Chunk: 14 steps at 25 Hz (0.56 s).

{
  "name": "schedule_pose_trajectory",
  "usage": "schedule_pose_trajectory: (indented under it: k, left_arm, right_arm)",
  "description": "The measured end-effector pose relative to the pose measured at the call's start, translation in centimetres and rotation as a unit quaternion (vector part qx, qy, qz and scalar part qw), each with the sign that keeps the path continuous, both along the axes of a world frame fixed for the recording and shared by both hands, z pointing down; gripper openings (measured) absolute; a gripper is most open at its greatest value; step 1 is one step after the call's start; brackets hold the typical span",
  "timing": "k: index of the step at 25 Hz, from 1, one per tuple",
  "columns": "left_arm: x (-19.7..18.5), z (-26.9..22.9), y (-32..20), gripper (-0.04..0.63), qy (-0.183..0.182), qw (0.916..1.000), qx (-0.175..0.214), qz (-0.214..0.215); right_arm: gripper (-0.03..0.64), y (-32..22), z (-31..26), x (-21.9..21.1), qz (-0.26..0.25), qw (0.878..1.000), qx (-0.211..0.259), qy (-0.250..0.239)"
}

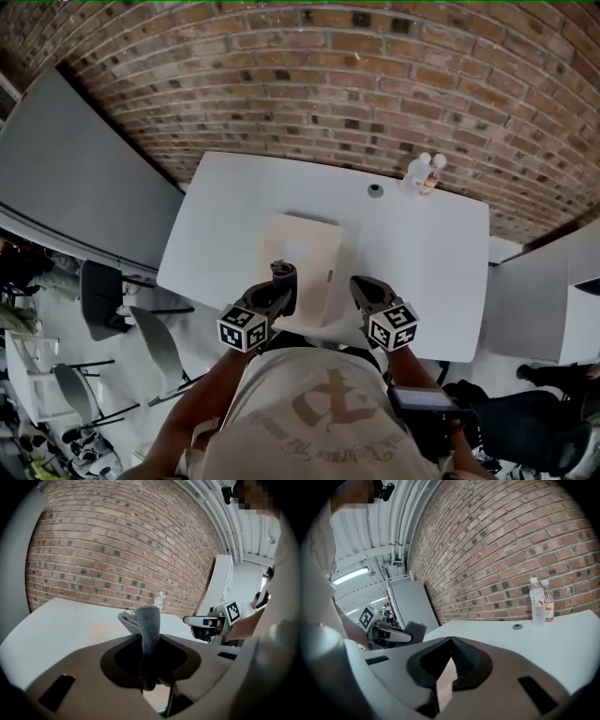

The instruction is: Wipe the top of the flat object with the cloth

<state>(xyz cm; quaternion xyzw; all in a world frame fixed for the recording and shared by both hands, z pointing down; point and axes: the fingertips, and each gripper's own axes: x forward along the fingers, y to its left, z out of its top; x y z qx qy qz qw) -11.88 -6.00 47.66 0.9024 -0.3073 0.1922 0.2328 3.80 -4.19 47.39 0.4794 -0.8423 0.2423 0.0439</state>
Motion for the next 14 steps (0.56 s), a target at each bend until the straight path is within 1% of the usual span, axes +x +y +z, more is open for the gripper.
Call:
schedule_pose_trajectory:
  k: [5,9,14]
  left_arm:
    - [0.3,0.2,0.0,0.11,-0.004,1.0,0.002,-0.002]
    - [0.1,0.5,-0.2,0.11,-0.008,1.0,0.002,0.003]
    - [0.4,0.4,-1.0,0.11,-0.002,1.0,0.001,0.006]
  right_arm:
    - [0.02,-0.2,0.7,-0.5,-0.001,1.0,-0.002,-0.004]
    - [0.02,-0.6,0.6,-1.0,-0.002,1.0,0.005,-0.003]
    - [0.02,-0.8,0.7,-1.0,0.005,1.0,0.004,-0.005]
